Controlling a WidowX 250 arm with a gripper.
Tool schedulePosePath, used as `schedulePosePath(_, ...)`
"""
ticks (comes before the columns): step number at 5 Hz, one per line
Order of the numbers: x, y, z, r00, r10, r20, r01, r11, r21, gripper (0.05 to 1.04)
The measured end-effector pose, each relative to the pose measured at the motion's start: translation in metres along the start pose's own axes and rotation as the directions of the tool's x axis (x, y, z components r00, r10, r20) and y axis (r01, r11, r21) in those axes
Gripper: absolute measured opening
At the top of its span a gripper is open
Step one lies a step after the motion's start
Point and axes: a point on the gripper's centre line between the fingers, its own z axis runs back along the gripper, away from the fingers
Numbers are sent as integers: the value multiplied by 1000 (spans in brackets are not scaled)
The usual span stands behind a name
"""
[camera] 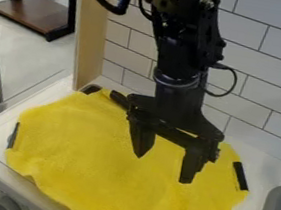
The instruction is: Fold the cloth from the bottom left to top right
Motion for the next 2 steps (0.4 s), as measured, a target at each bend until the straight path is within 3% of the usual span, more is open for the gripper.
schedulePosePath(1,-4,1,-6,1000,-1,-26,1,1000,5,1000)
schedulePosePath(2,-1,44,-17,993,115,-32,-114,993,43,1000)
